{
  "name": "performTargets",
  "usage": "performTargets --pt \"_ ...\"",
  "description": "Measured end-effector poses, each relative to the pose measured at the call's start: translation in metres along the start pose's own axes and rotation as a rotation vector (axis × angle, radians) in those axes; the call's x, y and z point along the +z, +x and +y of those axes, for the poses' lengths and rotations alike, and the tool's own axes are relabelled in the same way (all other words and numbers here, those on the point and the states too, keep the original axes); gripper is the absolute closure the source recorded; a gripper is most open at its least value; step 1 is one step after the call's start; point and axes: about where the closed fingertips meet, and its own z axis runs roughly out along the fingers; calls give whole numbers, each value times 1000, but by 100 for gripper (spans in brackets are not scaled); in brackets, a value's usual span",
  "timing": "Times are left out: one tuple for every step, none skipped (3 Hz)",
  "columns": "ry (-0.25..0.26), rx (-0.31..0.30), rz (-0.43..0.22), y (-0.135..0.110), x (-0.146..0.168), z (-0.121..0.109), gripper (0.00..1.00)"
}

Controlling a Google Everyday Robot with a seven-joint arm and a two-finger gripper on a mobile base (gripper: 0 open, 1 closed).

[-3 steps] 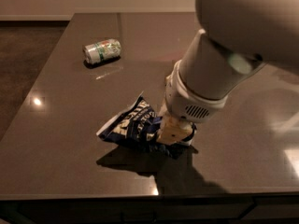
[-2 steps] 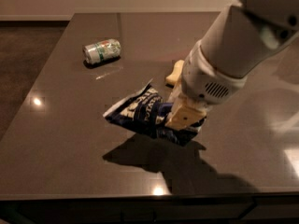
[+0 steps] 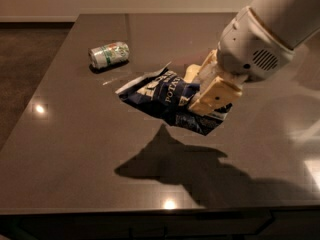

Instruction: Pick blue chip bag

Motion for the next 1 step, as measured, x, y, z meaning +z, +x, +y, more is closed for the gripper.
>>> performTargets --pt "-9 -14 -39 -9 -7 1 100"
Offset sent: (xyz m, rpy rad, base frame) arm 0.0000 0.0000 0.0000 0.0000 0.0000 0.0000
